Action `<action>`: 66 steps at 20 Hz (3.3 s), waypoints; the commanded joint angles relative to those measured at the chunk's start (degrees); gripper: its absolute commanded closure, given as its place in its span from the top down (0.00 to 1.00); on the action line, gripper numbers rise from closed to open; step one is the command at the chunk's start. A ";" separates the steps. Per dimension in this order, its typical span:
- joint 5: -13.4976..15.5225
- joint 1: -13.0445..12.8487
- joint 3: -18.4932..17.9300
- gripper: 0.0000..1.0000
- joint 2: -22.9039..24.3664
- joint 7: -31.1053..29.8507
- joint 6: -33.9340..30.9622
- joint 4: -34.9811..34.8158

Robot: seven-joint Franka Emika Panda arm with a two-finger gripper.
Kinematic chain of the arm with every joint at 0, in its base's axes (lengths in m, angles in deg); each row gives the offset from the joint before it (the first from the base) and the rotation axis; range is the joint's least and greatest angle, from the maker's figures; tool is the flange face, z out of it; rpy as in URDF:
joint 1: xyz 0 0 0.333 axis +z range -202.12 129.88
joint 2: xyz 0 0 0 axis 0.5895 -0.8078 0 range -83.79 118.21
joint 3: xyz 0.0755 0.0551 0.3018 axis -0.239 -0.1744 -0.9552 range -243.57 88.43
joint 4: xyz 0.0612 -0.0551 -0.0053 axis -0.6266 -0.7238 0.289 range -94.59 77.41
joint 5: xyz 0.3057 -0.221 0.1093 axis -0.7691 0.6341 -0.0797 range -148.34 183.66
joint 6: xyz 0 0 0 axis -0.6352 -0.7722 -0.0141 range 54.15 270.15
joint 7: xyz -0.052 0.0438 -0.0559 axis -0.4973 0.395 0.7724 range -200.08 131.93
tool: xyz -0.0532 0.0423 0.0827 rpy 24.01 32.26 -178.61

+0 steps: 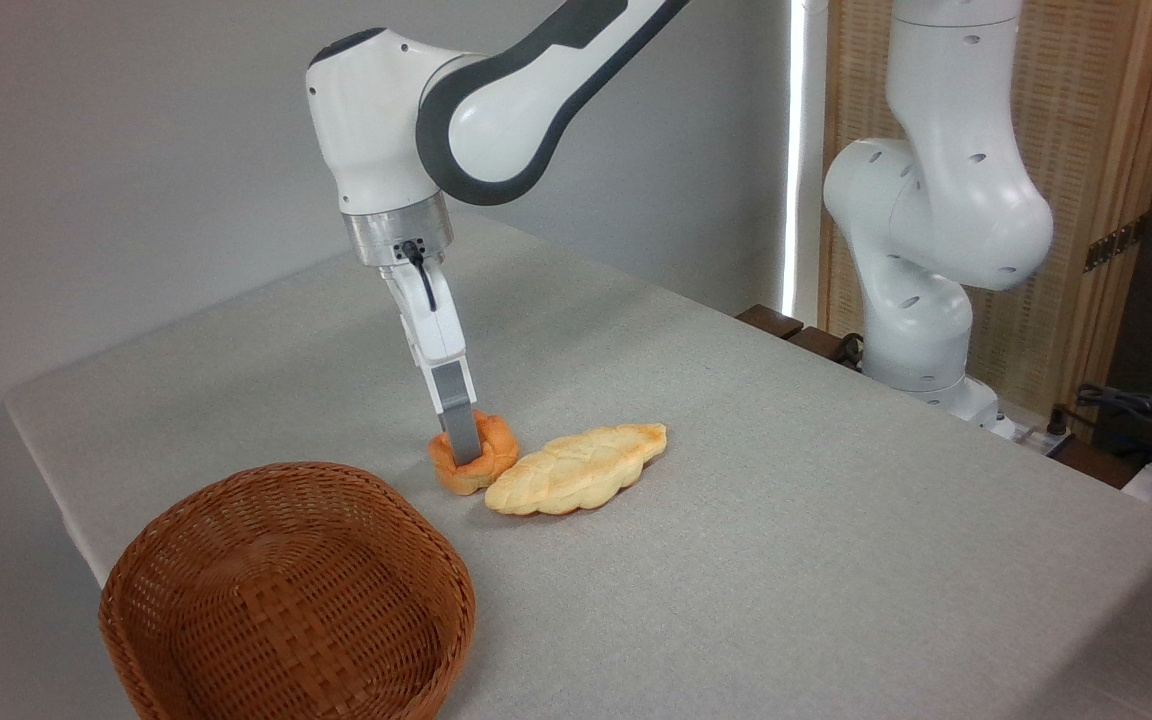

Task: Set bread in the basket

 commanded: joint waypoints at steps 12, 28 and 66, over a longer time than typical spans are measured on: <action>-0.11 0.07 -0.81 0.32 0.23 2.10 -15.34 11.01; -0.63 2.36 -4.59 0.34 -10.58 2.10 -4.22 28.87; 6.74 10.26 -1.52 1.00 -3.30 -4.15 -14.19 28.25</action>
